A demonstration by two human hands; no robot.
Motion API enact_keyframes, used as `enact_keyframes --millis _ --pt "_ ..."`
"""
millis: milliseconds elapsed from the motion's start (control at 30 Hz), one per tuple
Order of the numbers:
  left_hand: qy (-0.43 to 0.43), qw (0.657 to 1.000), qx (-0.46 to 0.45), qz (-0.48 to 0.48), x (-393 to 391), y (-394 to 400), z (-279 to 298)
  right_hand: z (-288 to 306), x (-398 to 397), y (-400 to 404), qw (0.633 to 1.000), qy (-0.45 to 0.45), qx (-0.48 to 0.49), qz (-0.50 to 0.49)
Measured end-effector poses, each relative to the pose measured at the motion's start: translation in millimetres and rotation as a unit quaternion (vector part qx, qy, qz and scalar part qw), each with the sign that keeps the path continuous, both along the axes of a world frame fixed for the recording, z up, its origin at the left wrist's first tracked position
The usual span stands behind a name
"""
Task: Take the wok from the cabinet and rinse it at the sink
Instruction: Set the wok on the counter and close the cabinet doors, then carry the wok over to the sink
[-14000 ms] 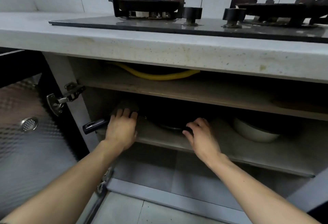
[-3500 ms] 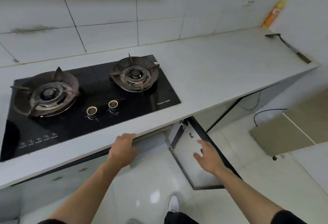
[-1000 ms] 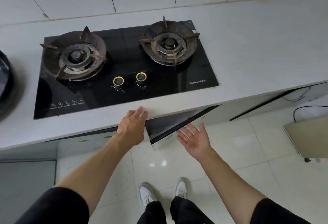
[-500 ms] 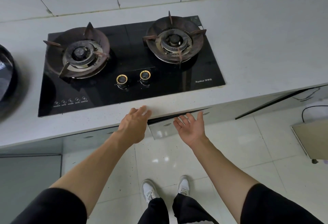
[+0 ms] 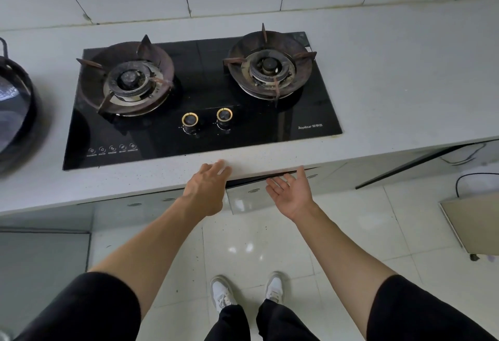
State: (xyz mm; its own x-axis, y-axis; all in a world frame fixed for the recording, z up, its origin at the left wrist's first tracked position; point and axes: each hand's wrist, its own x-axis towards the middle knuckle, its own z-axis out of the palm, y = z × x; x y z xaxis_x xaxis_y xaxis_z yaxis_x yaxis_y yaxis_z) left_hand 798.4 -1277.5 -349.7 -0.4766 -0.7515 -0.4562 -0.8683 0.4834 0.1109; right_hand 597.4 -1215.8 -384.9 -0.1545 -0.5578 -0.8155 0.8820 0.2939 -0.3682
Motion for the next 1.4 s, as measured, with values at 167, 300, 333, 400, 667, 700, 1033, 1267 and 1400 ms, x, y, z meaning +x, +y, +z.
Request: enact_keyframes --millis 167,300,333,400,667,700,1033,1267,1400 --pt "0.002 0.996 0.078 0.032 7 -5 8 26 11 4 0.988 0.102 -0.012 0.118" --pt "0.035 0.995 0.051 0.085 24 5 23 61 27 9 0.961 0.187 -0.033 0.201" --pt "0.049 0.993 0.024 0.102 31 9 29 71 32 10 0.953 0.206 -0.037 0.220" --pt "0.079 0.987 -0.005 0.137 47 15 42 91 42 12 0.934 0.246 -0.045 0.253" --pt "0.143 0.972 -0.079 0.170 116 9 94 150 89 2 0.797 0.482 -0.111 0.346" --pt "0.146 0.970 -0.086 0.173 122 8 98 155 94 1 0.764 0.519 -0.124 0.362" --pt "0.092 0.962 -0.184 0.182 167 -3 121 171 126 -57 0.469 0.707 -0.262 0.460" --pt "0.064 0.934 -0.207 0.285 214 -14 150 180 172 -125 0.412 0.684 -0.353 0.488" --pt "0.046 0.911 -0.223 0.344 251 -5 158 182 211 -150 0.398 0.653 -0.394 0.509"
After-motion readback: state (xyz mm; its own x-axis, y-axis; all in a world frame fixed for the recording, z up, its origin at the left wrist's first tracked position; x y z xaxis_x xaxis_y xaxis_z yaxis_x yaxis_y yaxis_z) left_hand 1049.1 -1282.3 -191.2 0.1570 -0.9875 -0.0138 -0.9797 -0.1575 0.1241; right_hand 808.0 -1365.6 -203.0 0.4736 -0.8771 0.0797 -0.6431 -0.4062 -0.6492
